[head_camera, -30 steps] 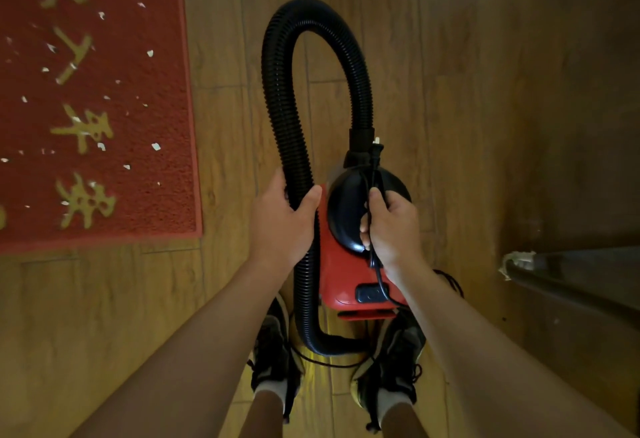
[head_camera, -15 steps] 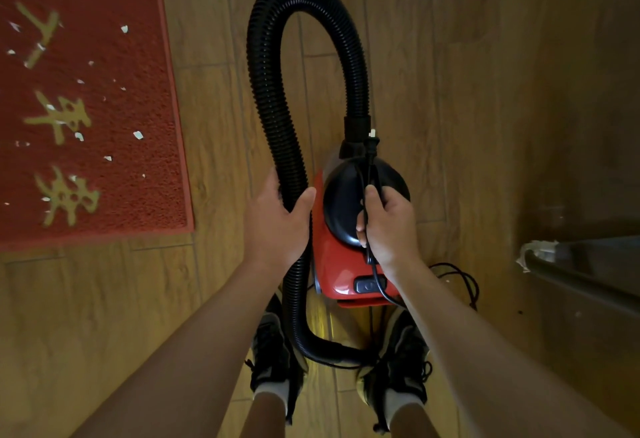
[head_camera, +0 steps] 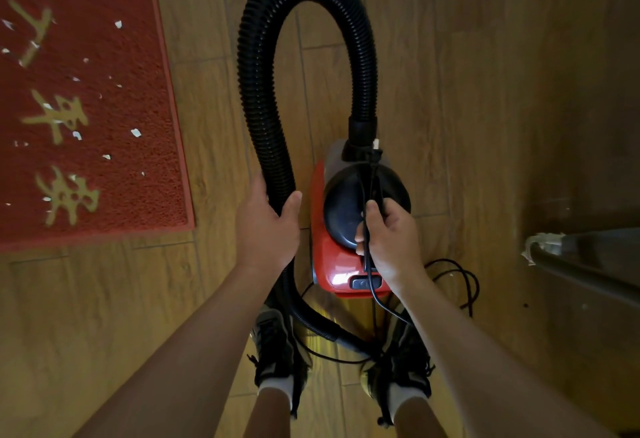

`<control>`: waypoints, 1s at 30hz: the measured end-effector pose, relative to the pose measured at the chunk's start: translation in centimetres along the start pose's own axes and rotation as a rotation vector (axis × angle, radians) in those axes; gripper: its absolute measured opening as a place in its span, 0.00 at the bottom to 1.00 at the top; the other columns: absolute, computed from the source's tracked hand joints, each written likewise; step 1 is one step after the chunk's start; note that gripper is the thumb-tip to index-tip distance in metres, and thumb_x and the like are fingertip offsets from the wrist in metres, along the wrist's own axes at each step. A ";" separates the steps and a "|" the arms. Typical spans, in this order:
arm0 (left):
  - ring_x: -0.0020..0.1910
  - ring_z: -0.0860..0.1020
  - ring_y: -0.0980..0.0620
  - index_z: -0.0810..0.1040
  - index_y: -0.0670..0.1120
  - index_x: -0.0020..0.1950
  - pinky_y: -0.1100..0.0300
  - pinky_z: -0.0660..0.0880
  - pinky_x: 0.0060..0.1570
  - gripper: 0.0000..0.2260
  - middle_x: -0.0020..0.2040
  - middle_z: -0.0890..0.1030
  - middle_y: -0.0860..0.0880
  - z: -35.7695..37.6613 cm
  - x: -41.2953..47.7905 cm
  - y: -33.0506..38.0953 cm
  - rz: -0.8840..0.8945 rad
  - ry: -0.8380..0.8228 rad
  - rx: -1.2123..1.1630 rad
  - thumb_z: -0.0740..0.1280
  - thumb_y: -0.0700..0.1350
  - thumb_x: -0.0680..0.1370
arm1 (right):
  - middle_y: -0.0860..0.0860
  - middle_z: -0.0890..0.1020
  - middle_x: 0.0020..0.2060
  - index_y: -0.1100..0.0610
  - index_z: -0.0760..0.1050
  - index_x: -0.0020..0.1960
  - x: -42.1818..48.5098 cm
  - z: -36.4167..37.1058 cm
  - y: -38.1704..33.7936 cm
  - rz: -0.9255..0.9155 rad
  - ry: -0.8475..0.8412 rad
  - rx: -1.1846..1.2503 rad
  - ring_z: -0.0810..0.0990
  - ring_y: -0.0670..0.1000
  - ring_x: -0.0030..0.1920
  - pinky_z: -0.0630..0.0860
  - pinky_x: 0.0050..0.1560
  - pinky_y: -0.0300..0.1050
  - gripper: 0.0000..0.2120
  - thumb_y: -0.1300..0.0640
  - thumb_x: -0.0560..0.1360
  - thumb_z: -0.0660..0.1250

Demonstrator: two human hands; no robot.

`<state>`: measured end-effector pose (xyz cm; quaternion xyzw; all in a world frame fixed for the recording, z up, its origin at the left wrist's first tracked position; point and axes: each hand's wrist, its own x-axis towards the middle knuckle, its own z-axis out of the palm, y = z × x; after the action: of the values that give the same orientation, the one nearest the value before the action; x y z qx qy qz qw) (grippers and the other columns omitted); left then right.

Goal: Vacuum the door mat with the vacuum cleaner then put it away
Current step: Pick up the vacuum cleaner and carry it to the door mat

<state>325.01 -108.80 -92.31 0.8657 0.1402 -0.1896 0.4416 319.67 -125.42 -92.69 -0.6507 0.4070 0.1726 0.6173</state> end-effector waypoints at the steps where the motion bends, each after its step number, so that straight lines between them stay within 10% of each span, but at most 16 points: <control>1: 0.50 0.76 0.71 0.73 0.48 0.69 0.76 0.71 0.49 0.17 0.50 0.78 0.65 -0.1 -0.1 -0.1 0.004 -0.005 0.001 0.69 0.43 0.81 | 0.58 0.78 0.32 0.68 0.73 0.48 -0.1 -0.2 0.1 0.007 0.008 0.001 0.77 0.49 0.29 0.76 0.28 0.40 0.14 0.57 0.85 0.58; 11: 0.51 0.75 0.74 0.72 0.49 0.71 0.80 0.68 0.49 0.18 0.53 0.77 0.67 -0.1 -0.4 -0.2 0.000 0.012 -0.043 0.68 0.41 0.81 | 0.56 0.82 0.33 0.61 0.76 0.47 0.3 -0.9 -0.2 0.034 -0.011 -0.048 0.84 0.54 0.32 0.83 0.41 0.57 0.11 0.57 0.84 0.60; 30: 0.56 0.76 0.65 0.71 0.47 0.74 0.80 0.68 0.53 0.21 0.59 0.80 0.56 -0.3 -1.1 0.4 0.000 0.050 -0.030 0.68 0.41 0.81 | 0.49 0.81 0.52 0.51 0.80 0.57 2.9 -1.3 -2.7 -0.128 0.100 -0.235 0.80 0.46 0.53 0.78 0.56 0.46 0.10 0.49 0.78 0.68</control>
<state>324.23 -108.89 -91.36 0.8633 0.1541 -0.1658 0.4511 323.04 -127.84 -92.75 -0.7510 0.3720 0.1467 0.5254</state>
